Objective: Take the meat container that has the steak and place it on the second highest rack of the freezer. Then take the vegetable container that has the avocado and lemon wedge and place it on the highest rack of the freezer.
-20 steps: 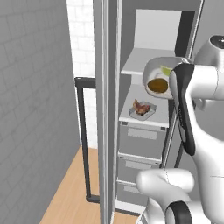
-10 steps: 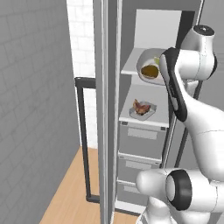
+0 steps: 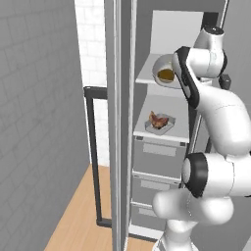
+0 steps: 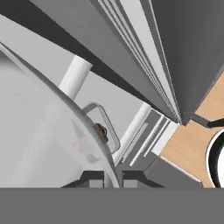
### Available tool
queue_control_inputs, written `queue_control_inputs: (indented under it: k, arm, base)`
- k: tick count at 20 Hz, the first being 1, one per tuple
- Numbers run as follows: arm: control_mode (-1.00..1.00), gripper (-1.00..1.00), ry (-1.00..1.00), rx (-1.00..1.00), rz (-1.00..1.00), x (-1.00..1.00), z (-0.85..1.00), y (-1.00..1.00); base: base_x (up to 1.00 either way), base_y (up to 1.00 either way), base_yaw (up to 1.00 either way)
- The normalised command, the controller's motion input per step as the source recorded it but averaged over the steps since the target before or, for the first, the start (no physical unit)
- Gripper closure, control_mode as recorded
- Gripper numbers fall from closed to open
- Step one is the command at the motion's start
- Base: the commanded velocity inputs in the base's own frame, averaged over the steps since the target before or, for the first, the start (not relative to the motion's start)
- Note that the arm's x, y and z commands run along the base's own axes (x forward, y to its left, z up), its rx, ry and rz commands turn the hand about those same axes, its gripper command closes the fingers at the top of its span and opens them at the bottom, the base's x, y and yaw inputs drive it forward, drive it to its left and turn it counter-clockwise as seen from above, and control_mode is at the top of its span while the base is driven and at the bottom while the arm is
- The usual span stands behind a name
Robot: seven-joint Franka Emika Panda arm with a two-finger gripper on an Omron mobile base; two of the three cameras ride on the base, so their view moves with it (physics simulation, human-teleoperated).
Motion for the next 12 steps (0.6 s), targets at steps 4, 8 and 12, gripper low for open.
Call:
queue_control_inputs:
  k: [4, 8, 12]
  arm:
    - [-1.0, 1.0, 0.14, 0.0, -0.01, 0.58, -0.01, -0.08]
    - [-1.0, 1.0, 0.01, 0.0, 0.0, 0.55, -0.24, 0.0]
    - [-1.0, 1.0, -0.07, 0.0, 0.0, 0.64, -0.31, 0.0]
  base:
    - [0.0, 0.0, 0.0]
    - [0.0, 0.0, 0.0]
    - [0.0, 0.0, 0.0]
